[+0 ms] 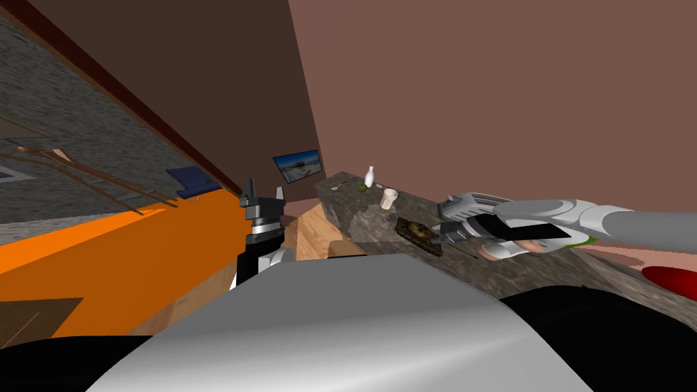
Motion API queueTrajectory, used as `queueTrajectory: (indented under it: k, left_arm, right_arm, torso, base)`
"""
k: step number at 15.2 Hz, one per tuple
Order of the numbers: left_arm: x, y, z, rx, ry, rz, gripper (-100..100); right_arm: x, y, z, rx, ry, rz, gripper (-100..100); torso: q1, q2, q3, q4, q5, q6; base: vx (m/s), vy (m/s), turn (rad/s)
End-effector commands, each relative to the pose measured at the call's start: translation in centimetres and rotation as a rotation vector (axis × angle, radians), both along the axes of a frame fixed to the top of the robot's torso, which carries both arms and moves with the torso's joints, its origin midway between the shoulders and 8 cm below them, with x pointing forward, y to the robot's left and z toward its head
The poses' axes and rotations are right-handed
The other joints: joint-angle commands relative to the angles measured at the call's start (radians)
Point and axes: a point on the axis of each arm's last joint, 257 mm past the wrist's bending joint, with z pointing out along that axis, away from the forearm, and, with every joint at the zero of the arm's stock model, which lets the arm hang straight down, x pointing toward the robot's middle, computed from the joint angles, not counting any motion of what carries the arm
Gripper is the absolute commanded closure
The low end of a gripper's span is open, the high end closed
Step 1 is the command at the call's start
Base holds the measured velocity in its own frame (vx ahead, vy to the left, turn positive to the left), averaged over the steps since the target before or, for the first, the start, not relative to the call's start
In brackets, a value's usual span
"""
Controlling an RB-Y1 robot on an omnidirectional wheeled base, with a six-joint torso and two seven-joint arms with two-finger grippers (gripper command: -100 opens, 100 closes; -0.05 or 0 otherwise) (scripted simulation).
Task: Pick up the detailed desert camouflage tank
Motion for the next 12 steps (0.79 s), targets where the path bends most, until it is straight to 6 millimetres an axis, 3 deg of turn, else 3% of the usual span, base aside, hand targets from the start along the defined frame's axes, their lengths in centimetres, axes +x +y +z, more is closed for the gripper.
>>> queueTrajectory:
  k: [1,2,3,8,12]
  left_arm:
    - [0.0,0.0,0.0,0.0,0.0,0.0,0]
    - [0.0,0.0,0.0,0.0,0.0,0.0,0]
    - [0.0,0.0,0.0,0.0,0.0,0.0,0]
    - [0.0,0.0,0.0,0.0,0.0,0.0,0]
    - [0.0,0.0,0.0,0.0,0.0,0.0,0]
  right_arm:
    - [-0.9,-0.4,-1.0,-0.001,-0.002,-0.011,-100]
    - [-0.3,-0.3,-0.6,-0.002,-0.003,-0.002,-100]
    - [-0.4,-0.3,-0.7,-0.003,-0.003,-0.004,100]
    - [-0.4,-0.3,-0.6,-0.002,-0.002,-0.005,100]
    - [1.0,0.4,1.1,-0.004,-0.001,0.015,100]
  torso:
    - [0.0,0.0,0.0,0.0,0.0,0.0]
    - [0.0,0.0,0.0,0.0,0.0,0.0]
    - [-0.001,0.0,0.0,0.0,0.0,0.0]
    - [-0.002,0.001,0.0,0.0,-0.001,0.0]
    - [-0.002,0.003,0.002,0.001,0.001,0.001]
  base:
    - [0.04,0.024,0.092]
    - [0.024,0.012,0.03]
    - [0.008,0.004,-0.001]
    - [-0.001,-0.001,-0.007]
    - [-0.024,-0.018,-0.084]
